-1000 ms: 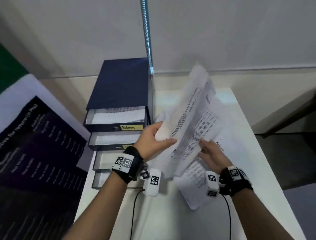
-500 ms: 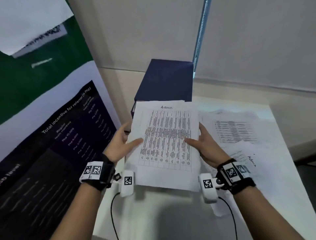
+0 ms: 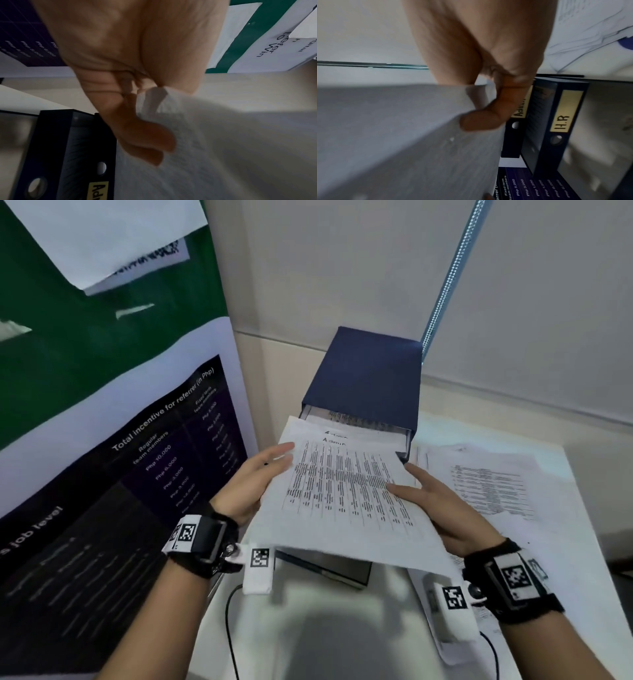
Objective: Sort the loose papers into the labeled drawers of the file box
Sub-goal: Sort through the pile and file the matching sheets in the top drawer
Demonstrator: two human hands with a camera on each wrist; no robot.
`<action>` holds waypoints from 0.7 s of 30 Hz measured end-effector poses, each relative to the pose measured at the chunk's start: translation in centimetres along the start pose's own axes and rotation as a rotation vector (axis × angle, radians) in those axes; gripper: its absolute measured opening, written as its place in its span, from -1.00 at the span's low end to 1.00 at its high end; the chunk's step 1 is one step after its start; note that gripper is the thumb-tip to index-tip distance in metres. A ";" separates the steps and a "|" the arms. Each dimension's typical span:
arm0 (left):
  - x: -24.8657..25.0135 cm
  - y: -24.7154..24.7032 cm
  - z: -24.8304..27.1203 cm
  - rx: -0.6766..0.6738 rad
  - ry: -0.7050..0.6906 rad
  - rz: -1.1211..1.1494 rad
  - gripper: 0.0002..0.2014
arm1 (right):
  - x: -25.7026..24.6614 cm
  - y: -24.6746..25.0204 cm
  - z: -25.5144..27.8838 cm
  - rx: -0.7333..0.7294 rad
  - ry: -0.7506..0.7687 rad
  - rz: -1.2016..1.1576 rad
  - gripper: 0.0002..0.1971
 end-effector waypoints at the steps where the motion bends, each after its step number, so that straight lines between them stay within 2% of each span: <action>1: 0.0 -0.3 -0.3 -0.012 0.032 0.012 -0.59 | 0.0 -0.6 0.1 -0.037 -0.020 0.017 -0.73; 4: -1.0 -1.1 -1.7 -0.058 0.130 0.007 -0.42 | 0.7 -0.9 -1.1 -0.024 -0.049 0.050 -0.56; 8: -1.0 -2.1 -3.3 -0.094 0.146 0.020 -0.29 | -0.2 1.4 -3.6 0.183 0.013 -0.056 -0.27; 9: -0.7 -2.5 -3.5 -0.117 0.133 0.027 -0.29 | -0.4 1.9 -3.8 0.213 0.005 -0.079 -0.30; 12: 0.1 -2.7 -4.0 -0.139 0.103 0.028 -0.46 | -0.4 2.9 -4.3 0.228 -0.046 -0.118 -0.53; 15: 0.5 -3.3 -4.5 -0.216 0.085 -0.031 -0.46 | -1.2 3.4 -5.4 0.303 -0.014 -0.046 -0.65; 16: 0.6 -3.3 -5.0 -0.201 0.073 -0.035 -0.49 | -1.7 3.6 -5.9 0.335 0.009 0.001 -0.66; 18: 0.8 -2.6 -6.4 -0.063 0.045 -0.029 -0.59 | -2.6 3.1 -6.5 0.313 0.019 0.084 -0.63; 21: 1.7 -1.5 -8.6 0.169 -0.096 -0.184 -0.70 | -2.5 1.7 -6.2 0.096 -0.086 0.102 -0.56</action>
Point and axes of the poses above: each hand's wrist, its own z-axis away from the middle knuckle, its own y-axis out of the back of the hand, x = y × z, the point moved 9 cm from there along -z, towards the middle knuckle, and after that the axes turned 9 degrees about x, right-handed, at the moved point
